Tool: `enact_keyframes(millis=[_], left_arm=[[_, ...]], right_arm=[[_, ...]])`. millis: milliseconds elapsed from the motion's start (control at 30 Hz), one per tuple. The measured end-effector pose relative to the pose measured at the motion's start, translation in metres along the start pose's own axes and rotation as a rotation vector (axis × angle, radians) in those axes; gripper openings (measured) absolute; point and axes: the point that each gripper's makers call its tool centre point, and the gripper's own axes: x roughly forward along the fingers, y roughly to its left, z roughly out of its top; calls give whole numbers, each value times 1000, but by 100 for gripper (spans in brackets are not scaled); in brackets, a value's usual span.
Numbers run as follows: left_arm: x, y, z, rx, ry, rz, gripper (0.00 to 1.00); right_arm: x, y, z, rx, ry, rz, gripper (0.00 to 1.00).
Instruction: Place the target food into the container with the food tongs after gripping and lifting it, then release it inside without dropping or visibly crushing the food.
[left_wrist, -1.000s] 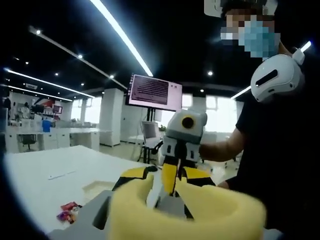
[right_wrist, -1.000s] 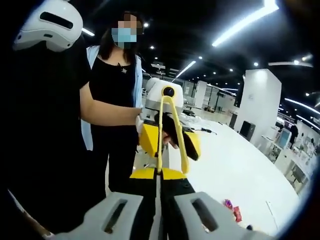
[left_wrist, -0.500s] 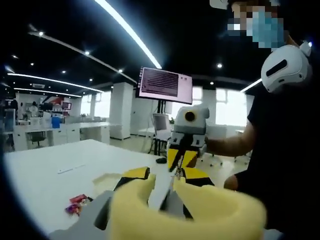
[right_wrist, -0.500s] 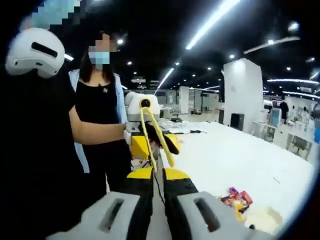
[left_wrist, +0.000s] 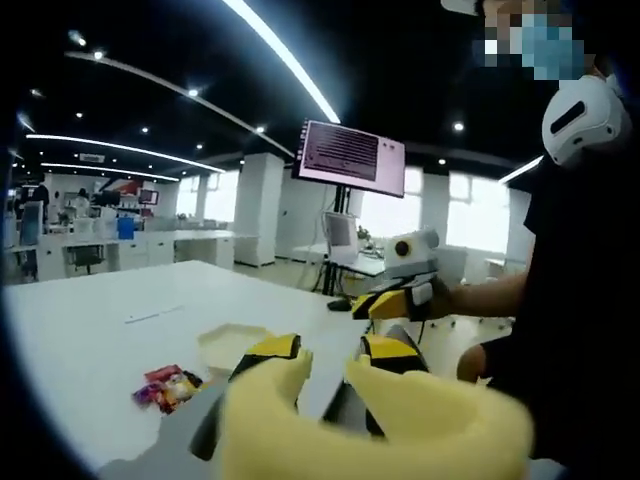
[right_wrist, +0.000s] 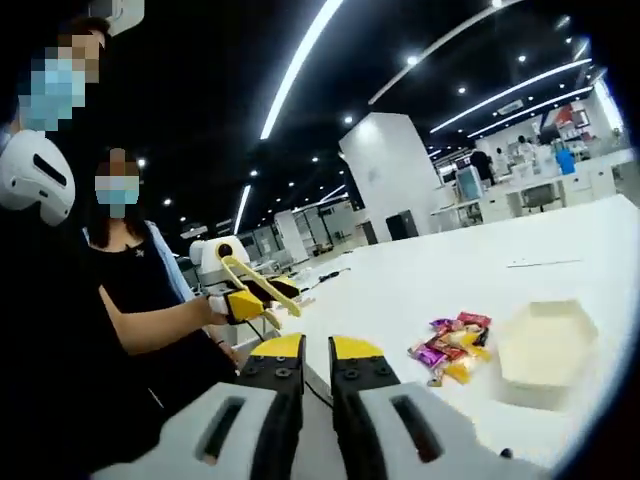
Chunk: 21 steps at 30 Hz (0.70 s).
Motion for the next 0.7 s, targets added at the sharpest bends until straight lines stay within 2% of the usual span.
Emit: enact_keyframes(millis=[233, 433, 700], left_arm=[[-3, 25, -20, -25, 21, 37, 21], [-1, 41, -29, -12, 30, 70, 22], [8, 68, -43, 16, 61, 105, 23]], right_arm=[[-11, -7, 0, 39, -30, -56, 9], [-14, -9, -11, 32, 16, -90, 9], [-15, -10, -13, 32, 25, -106, 10]])
